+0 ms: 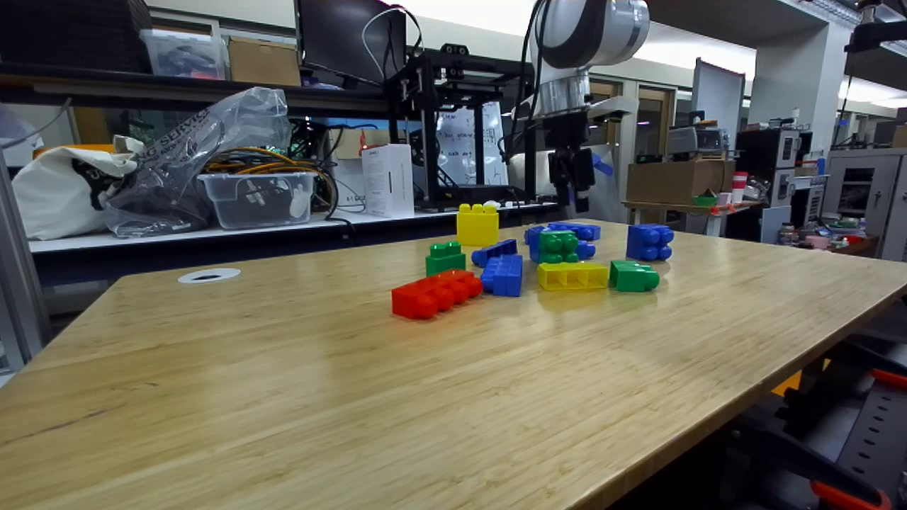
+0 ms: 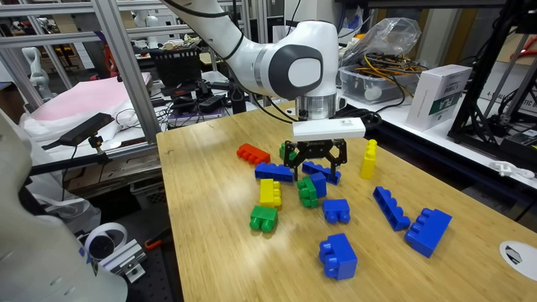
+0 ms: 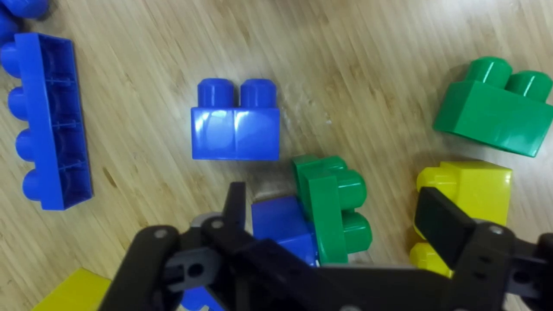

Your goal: Separate the Legos that are joined together

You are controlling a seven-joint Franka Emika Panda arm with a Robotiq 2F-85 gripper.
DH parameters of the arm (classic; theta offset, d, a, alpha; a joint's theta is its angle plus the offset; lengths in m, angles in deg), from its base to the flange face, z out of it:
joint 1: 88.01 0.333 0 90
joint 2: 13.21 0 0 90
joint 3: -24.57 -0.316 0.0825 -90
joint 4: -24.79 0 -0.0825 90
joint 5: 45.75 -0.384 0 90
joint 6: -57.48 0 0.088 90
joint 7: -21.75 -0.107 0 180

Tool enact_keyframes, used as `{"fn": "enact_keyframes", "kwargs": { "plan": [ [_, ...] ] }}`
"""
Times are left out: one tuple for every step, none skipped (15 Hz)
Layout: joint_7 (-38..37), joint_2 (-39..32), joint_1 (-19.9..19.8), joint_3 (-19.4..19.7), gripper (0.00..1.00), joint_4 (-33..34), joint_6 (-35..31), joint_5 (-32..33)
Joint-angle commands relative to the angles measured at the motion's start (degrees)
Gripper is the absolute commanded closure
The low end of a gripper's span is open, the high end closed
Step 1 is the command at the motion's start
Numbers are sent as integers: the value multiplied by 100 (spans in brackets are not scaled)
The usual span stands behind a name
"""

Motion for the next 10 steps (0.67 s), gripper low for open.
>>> {"fn": "enact_keyframes", "kwargs": {
  "plan": [
    [13, -2, -97, -95, 0, 1, -27, -21],
    [93, -4, -116, -106, 0, -7, -35, -67],
    [193, 1, -138, -122, 0, -34, -96, -119],
    [286, 14, -155, -133, 0, -77, -186, -141],
    [411, 35, -167, -143, 0, -137, -283, -131],
    [549, 37, -184, -150, 0, -170, -349, -166],
    [667, 37, -198, -152, 0, -206, -422, -198],
    [877, 35, -234, -167, 0, -248, -473, -302],
    [1097, 39, -277, -180, 0, -307, -550, -427],
    [1341, 38, -327, -195, 0, -364, -632, -610]
  ]
}}
